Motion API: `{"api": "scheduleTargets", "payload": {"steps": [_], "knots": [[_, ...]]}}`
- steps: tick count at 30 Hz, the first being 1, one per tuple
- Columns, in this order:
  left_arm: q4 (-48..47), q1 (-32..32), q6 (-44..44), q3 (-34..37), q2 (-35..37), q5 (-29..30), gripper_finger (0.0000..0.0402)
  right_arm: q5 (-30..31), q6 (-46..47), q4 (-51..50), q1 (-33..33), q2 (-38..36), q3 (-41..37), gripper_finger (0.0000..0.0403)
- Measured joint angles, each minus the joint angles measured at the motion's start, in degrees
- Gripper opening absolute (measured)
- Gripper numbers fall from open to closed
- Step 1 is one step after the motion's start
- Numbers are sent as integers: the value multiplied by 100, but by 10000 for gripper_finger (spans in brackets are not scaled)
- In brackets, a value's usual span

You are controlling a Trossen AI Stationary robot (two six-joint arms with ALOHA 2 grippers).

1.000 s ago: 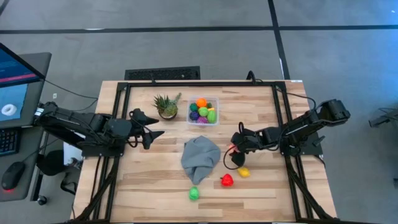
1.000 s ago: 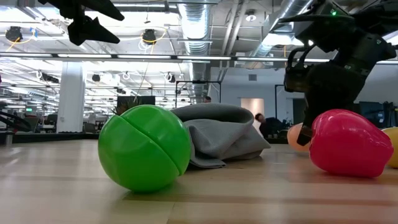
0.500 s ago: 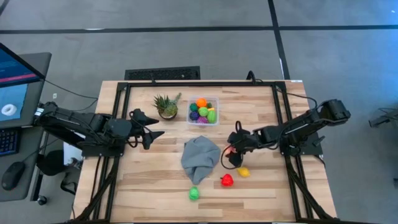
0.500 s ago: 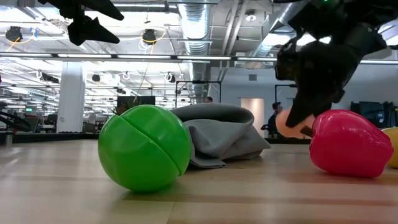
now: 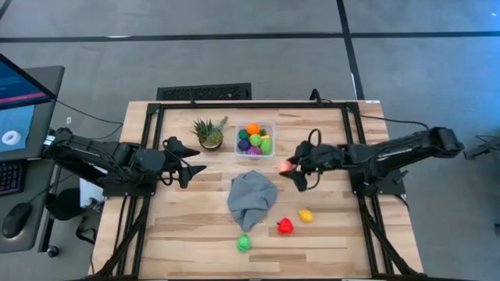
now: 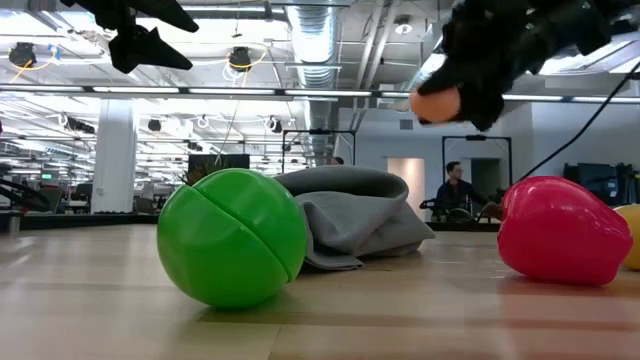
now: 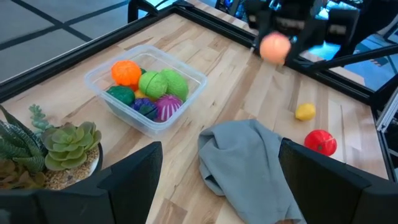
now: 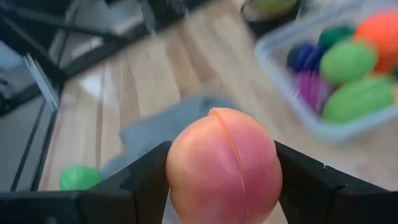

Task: Pick and placing Produce into tupperware
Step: Put the pink peach into the transparent container

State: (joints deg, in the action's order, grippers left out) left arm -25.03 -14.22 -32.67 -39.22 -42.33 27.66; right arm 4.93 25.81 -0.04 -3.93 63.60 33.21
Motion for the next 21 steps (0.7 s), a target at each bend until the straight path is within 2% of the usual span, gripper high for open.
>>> {"api": "scheduleTargets", "payload": {"steps": [9,21], "knots": [[2,-60,4,0,0,-4,311,-166,-356,851,701,-212,-4,267],[-7,-277,8,0,-1,205,311,-518,-481,2083,1198,538,-7,266]]}}
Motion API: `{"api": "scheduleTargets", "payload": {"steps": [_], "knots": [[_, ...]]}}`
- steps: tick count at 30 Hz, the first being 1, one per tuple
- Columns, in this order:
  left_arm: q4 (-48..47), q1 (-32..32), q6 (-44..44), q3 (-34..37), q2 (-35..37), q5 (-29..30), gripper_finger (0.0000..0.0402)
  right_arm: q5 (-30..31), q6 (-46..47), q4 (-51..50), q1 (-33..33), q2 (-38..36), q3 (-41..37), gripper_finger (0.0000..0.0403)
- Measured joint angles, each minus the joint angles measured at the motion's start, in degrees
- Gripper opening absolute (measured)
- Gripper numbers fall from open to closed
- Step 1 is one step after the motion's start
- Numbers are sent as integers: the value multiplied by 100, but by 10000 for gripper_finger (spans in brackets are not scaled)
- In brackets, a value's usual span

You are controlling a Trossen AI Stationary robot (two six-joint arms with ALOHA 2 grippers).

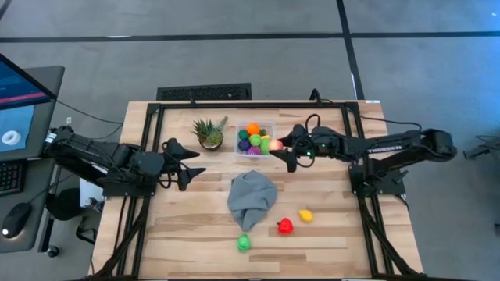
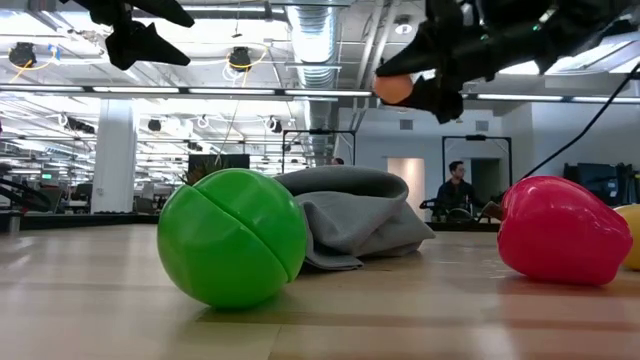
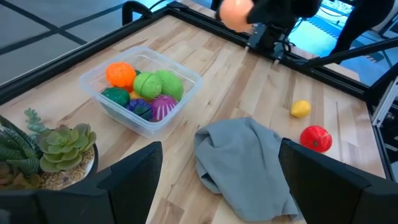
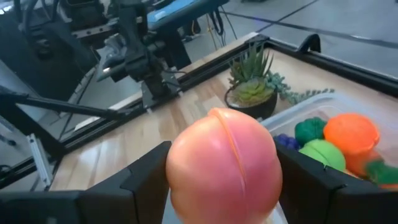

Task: Pick and placing Produce into tupperware
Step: Put the pink peach into the transparent container

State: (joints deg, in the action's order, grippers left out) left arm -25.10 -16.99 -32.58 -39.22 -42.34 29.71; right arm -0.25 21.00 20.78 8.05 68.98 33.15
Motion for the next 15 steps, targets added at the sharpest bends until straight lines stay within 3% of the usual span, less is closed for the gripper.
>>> {"api": "scheduleTargets", "payload": {"steps": [15], "knots": [[-4,-40,-4,0,0,9,311,-742,264,1754,790,1471,0,266]]}}
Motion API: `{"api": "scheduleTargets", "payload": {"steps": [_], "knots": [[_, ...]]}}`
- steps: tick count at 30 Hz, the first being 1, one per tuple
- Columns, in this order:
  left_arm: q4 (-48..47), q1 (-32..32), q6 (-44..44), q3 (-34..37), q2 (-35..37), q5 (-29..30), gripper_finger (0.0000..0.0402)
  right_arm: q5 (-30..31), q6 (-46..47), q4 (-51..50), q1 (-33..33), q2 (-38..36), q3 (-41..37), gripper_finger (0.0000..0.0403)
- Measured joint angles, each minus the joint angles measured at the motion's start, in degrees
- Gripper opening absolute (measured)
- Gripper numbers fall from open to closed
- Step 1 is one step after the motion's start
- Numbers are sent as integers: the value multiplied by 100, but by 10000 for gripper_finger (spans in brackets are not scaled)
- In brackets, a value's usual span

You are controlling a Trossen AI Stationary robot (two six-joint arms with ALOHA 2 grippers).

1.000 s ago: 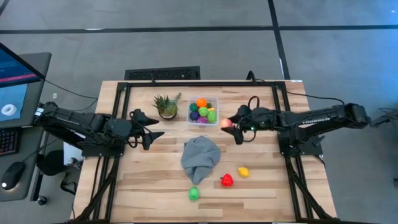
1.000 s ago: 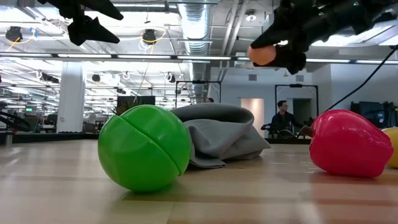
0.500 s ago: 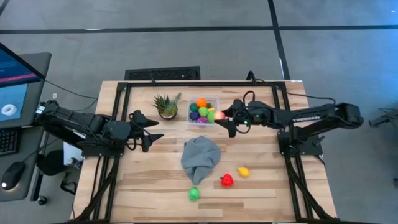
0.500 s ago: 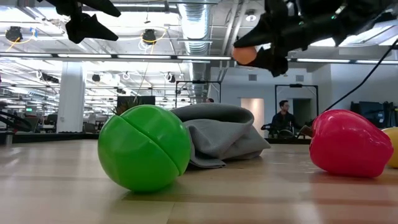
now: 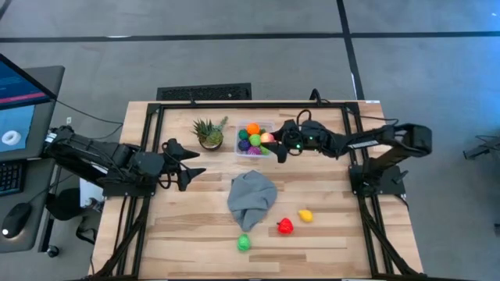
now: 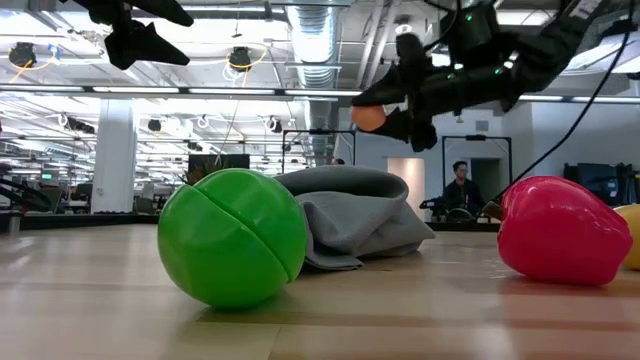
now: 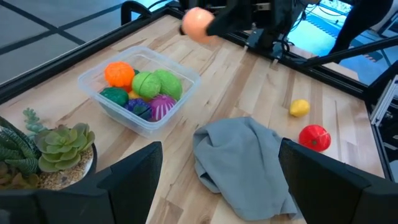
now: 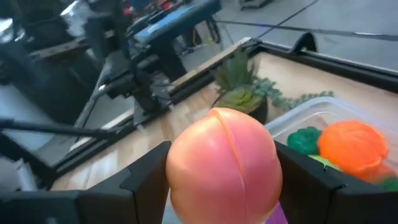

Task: Pick and placing Produce into tupperware
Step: Put the pink peach into the transparent container

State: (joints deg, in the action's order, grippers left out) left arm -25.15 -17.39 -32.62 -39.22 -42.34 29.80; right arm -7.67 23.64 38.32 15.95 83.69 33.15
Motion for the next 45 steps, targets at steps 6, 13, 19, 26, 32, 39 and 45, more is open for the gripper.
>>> {"api": "scheduleTargets", "payload": {"steps": [6,13,19,26,32,39,45], "knots": [[0,0,0,0,2,0,311,3,293,280,421,477,0,266],[-6,1,52,0,1,72,311,27,529,575,702,924,0,266],[-7,2,116,0,0,208,311,417,577,567,698,1206,154,266],[-70,2,68,0,1,213,311,984,-64,-98,547,1229,540,266],[-116,2,7,0,2,255,311,1239,-537,-1035,550,1229,945,266],[-115,1,48,0,2,406,311,1361,-571,-1748,685,1229,1160,266],[-116,2,76,0,0,488,311,1356,-584,-1793,739,1229,1182,266]]}}
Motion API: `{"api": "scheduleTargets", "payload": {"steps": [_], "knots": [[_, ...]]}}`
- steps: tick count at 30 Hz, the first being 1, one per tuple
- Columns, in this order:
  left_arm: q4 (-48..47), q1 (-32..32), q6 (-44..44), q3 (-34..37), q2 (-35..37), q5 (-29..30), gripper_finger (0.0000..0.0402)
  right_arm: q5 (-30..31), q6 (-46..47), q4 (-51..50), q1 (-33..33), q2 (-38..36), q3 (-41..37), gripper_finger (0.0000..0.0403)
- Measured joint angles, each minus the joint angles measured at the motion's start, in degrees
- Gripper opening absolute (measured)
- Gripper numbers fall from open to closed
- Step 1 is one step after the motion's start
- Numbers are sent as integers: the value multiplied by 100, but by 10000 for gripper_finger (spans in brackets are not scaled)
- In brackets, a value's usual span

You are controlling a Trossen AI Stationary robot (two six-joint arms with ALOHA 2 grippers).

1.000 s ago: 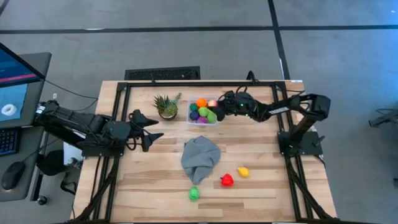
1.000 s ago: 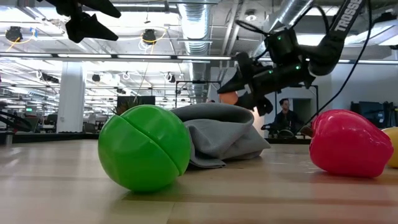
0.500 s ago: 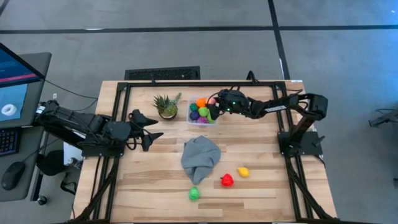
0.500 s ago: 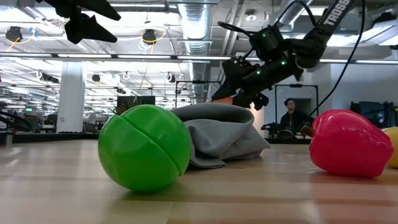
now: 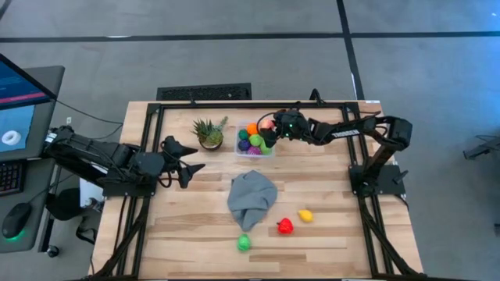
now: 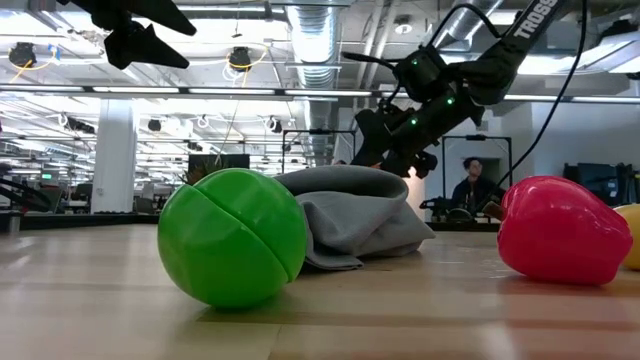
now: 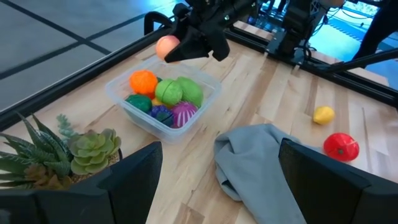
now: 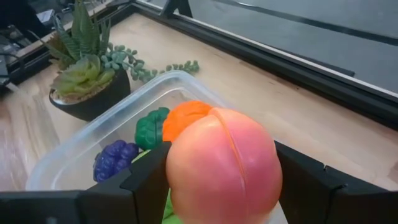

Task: Pick and placing Produce into tupperware
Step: Put the pink peach into the transparent container

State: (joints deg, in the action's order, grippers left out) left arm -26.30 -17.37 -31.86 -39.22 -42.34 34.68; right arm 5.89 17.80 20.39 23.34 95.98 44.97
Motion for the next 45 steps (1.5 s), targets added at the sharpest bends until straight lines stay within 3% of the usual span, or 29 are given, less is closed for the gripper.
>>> {"api": "scheduleTargets", "payload": {"steps": [18,32,38,45], "knots": [[2,-2,9,0,1,26,311,-158,-24,-34,-10,-2,3,266],[-2,-22,18,0,1,8,311,-503,-189,-981,-49,718,1040,280],[-17,-131,-23,0,1,15,311,-530,-363,-977,-38,725,1095,280],[-73,-144,-17,0,0,163,311,-1006,-433,-1016,50,697,1095,281]]}}
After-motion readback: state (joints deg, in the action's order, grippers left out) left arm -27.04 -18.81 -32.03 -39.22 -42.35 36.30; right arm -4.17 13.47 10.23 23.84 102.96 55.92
